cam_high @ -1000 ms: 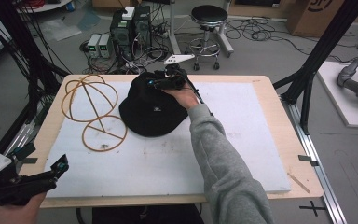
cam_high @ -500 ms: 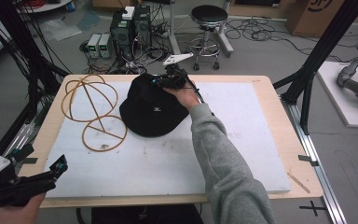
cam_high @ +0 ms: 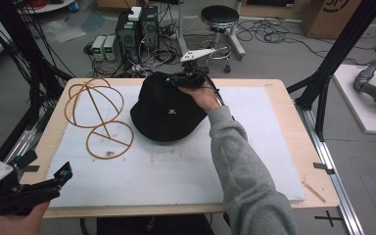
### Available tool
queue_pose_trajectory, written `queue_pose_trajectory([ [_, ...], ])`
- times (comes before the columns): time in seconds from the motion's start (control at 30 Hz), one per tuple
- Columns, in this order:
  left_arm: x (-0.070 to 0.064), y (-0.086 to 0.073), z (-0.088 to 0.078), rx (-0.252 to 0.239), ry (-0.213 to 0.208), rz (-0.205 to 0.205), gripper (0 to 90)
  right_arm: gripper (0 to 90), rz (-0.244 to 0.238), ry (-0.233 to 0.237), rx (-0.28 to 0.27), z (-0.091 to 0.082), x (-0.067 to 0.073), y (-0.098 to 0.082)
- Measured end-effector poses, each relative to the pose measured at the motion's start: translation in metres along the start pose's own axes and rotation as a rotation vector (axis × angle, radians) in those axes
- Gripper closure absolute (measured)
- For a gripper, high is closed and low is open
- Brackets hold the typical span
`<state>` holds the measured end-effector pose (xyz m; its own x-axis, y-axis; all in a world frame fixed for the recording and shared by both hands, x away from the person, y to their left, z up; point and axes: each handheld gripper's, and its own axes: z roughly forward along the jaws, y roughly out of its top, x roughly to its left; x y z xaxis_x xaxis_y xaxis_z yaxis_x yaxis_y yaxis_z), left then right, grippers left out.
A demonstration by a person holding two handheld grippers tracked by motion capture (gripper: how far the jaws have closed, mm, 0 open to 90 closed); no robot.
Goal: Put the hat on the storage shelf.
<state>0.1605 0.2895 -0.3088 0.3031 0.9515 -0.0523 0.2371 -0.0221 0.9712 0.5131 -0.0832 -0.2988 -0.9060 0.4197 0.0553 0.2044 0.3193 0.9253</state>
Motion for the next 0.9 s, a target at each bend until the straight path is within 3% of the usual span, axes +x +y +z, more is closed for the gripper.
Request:
queue_pose_trajectory([
  [0.4,-0.004,0.002,0.006,-0.003,-0.014,-0.002,1.7,88.0,0.012,0.006,-0.038,-0.046,0.010,0.023],
  [0.73,-0.005,0.004,0.005,-0.008,-0.025,0.002,1.7,88.0,-0.045,0.001,-0.072,-0.073,0.042,0.062],
  [0.9,-0.004,0.005,0.003,-0.018,-0.022,-0.006,1.7,88.1,-0.049,-0.011,-0.076,-0.083,0.050,0.077],
])
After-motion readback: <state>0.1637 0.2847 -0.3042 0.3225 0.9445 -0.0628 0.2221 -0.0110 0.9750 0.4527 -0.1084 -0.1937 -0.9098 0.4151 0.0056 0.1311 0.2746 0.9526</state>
